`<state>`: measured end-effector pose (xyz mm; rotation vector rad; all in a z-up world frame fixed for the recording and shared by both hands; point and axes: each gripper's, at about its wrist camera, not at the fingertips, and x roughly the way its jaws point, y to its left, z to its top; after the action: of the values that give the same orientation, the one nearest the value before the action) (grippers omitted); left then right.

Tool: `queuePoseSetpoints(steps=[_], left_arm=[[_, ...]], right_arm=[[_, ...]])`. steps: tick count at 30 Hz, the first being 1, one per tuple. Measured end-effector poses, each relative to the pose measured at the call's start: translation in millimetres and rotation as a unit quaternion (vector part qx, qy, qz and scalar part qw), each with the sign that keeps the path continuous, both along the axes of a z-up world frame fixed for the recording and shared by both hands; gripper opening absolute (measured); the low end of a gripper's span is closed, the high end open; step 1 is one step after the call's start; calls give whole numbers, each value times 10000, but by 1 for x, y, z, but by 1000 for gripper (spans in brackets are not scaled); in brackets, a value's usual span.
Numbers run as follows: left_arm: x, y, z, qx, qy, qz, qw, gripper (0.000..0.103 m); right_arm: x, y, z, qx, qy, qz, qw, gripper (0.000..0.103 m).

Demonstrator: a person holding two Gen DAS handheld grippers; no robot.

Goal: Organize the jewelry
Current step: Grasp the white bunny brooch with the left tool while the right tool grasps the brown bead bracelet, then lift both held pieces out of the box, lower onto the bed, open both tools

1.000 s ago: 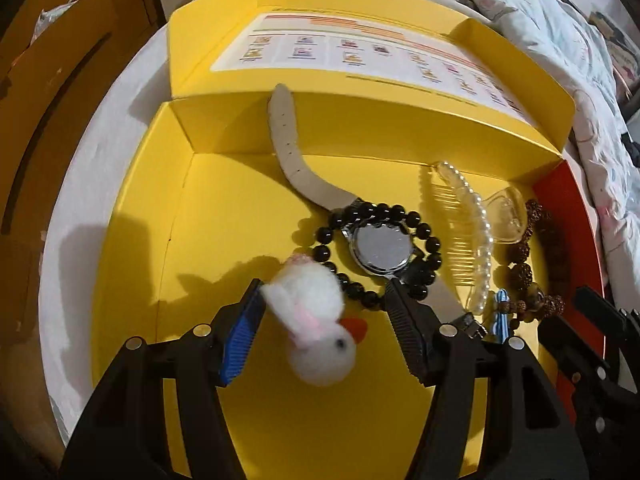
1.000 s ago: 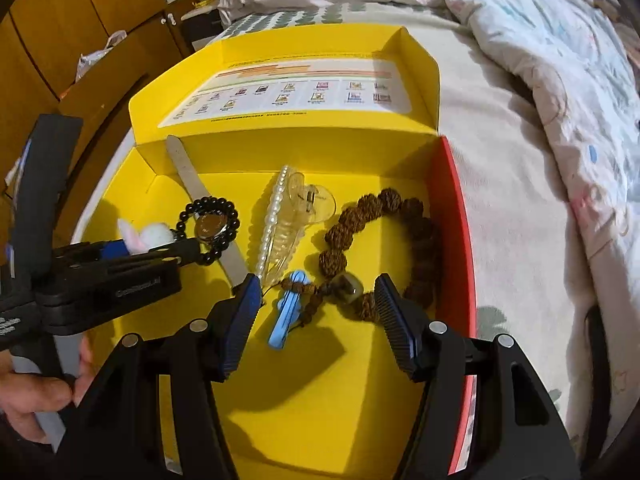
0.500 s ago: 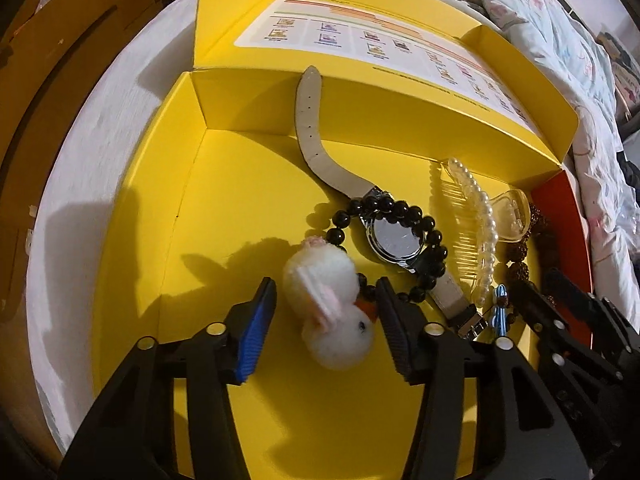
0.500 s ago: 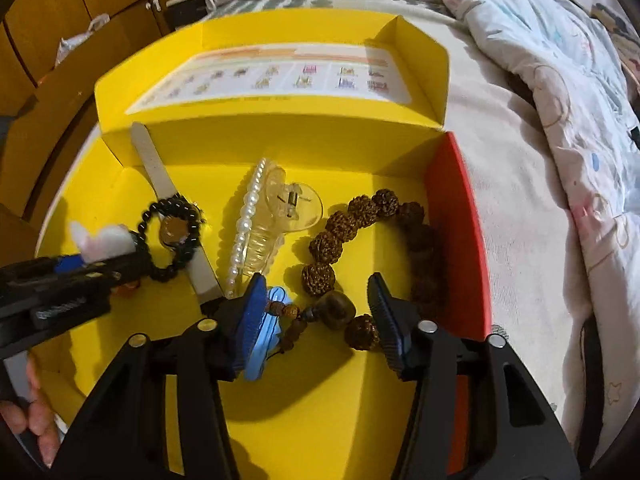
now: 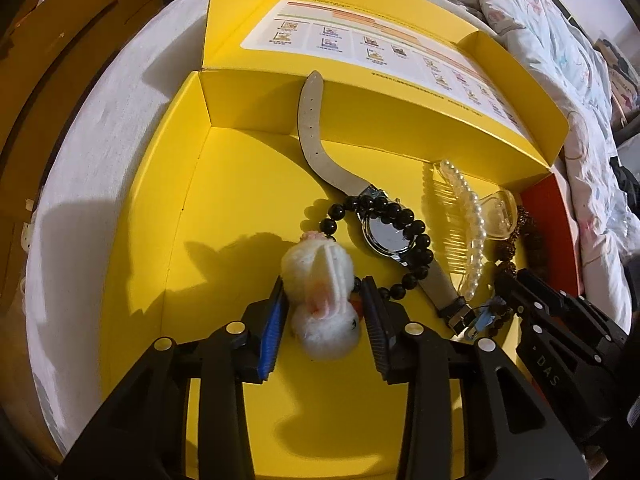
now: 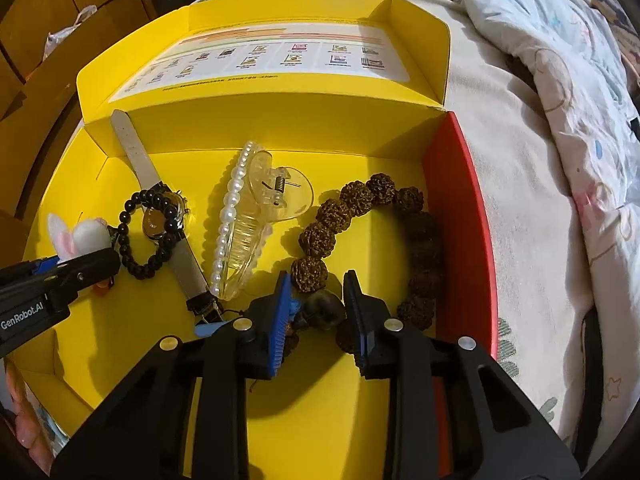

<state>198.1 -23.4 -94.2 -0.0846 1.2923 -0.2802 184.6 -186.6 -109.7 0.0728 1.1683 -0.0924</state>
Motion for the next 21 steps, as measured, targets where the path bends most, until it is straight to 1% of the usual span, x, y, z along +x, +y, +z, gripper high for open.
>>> queuePoseSetpoints(steps=[4, 7, 11, 15, 19, 21], left_arm=[[-3, 1, 3, -22, -11, -38, 10000, 38], [-4, 2, 1, -25, 17, -45, 10000, 38], [-2, 0, 1, -26, 24, -31, 10000, 38], [1, 3, 1, -77, 36, -3, 10000, 34], [2, 10, 2, -254, 156, 40, 9995, 33], [1, 12, 6, -282, 113, 45, 9995, 33]], right_arm=[[8, 3, -2, -72, 154, 77, 9998, 32], [14, 7, -5, -190, 290, 111, 9993, 32], [19, 6, -6, -117, 342, 78, 9993, 32], [20, 4, -5, -60, 355, 88, 9993, 27], [19, -3, -2, 169, 307, 17, 9994, 23], [17, -6, 2, 326, 248, -2, 9992, 21]])
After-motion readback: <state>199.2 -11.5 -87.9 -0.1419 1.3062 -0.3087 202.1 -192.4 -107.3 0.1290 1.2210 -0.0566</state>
